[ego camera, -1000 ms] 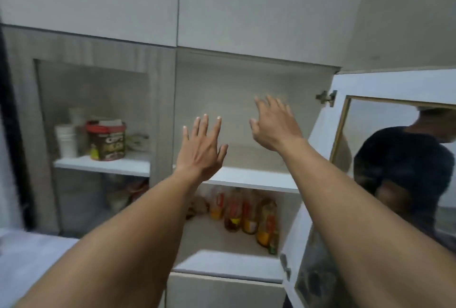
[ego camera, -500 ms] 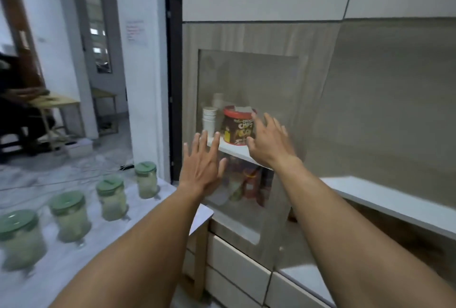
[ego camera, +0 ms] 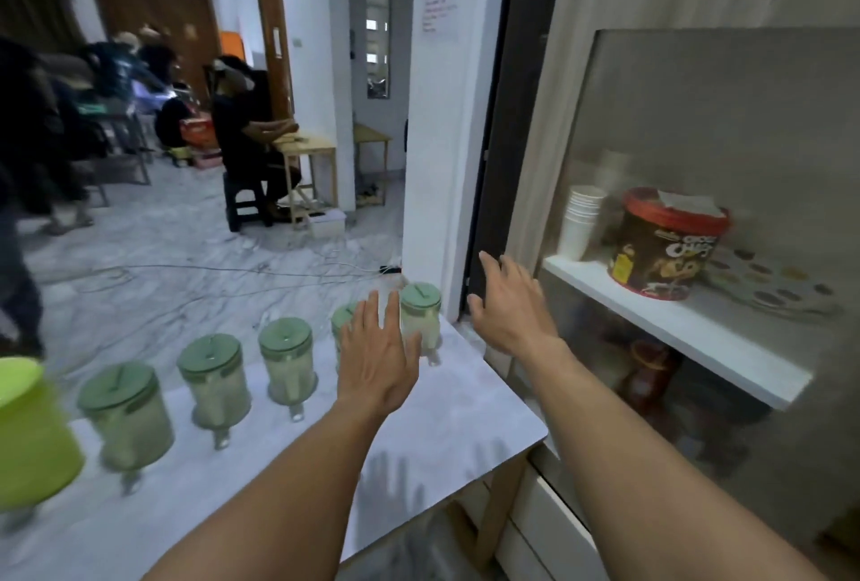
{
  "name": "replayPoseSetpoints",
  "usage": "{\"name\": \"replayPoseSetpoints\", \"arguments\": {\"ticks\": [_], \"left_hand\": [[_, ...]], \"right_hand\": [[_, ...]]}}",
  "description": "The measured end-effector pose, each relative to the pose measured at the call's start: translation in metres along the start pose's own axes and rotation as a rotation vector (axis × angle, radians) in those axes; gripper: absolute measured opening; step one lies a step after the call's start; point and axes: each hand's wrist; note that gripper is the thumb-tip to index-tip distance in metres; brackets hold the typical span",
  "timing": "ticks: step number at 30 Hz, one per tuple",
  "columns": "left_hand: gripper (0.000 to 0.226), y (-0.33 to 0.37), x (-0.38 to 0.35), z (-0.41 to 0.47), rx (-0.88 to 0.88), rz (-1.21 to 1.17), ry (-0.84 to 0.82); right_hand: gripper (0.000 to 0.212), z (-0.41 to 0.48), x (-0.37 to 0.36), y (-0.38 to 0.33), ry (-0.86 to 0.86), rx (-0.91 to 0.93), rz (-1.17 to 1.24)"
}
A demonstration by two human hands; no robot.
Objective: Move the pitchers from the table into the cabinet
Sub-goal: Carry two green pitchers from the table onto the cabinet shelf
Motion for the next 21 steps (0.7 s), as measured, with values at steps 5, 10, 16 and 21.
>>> {"name": "replayPoseSetpoints", "arguments": {"ticks": [5, 10, 16, 21], "left_hand": [[0.067, -0.03, -0.056, 0.037, 0.17, -0.007, -0.008], [0.063, -0.045, -0.12, 0.067, 0.33, -0.073, -0.032], [0.077, -0.054, -0.192, 0.092, 0.682, -0.245, -0.015], [0.076, -0.061, -0.229, 0.113, 0.944, -0.441, 0.077]], "right_hand": [[0.066, 0.064, -0.07, 0.011, -0.093, 0.044, 0.089], [0.064, 0.123, -0.144, 0.039, -0.197, 0.048, 0.177], [0.072, 0.164, -0.227, 0.073, -0.301, -0.045, 0.321], [0.078, 0.187, -0.273, 0.085, -0.306, -0.228, 0.563]]}}
Point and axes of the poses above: each hand's wrist, its own z-axis towards the middle knuckle, its own x-axis out of the back of the hand, y = z × x, and after that the axes turned 6 degrees about z, right-handed
